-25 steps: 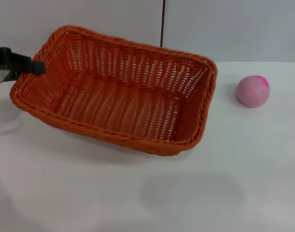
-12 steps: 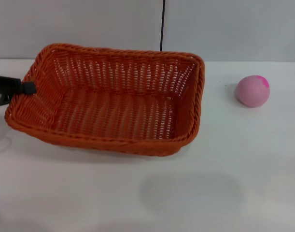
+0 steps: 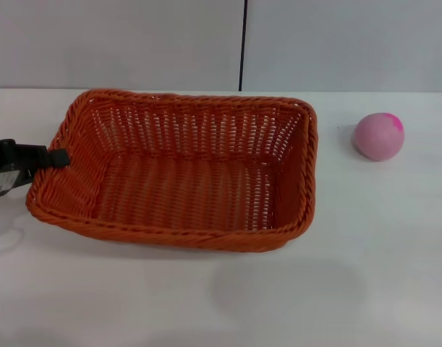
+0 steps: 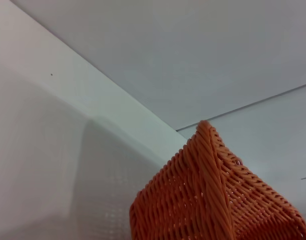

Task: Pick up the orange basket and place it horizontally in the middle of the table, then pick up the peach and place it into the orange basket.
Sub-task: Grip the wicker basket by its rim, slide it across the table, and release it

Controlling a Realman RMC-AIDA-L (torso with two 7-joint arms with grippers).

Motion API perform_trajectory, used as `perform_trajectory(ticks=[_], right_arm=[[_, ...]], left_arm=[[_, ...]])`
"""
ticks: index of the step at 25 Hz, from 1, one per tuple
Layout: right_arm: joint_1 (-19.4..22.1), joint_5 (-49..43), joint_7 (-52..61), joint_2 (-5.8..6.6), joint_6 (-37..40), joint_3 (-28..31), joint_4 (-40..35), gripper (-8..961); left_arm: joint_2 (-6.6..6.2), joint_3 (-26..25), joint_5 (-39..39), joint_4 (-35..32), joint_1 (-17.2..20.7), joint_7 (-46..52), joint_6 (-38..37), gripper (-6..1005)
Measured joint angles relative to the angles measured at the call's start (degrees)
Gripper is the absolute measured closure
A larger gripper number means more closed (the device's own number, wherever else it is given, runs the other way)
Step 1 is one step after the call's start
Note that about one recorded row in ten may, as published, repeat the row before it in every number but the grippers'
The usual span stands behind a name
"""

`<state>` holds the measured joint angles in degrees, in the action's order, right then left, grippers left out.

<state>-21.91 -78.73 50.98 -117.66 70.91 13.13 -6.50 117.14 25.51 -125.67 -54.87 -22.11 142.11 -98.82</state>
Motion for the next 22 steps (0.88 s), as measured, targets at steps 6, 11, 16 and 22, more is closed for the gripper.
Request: perform_trajectory(ticks=[6,11,16,22], right_arm=[[0.0,-0.1,0.0,-0.02,0.0,0.0,0.0,454],[0.3,-0.1,0.0,-0.03,-0.1,0.0,0.0,459],[0.2,-0.1,0.0,-0.03,-0.2,0.0,0.0,464],[0.0,-0.1,0.0,0.00,-0.3,0.0,0.0,470]], left_arm=[[0.69,0.3,0.0,-0.1,1.0,-1.1,1.2,824],[0.83,0.2,0.3,0.5,2.3,-2.2,2.8,823],[0.64,0.1,0.5,3.0,2.4,-3.7,3.0,823],[0.25,0.3,0.5,5.6,1.7,-5.0,2.3,822]])
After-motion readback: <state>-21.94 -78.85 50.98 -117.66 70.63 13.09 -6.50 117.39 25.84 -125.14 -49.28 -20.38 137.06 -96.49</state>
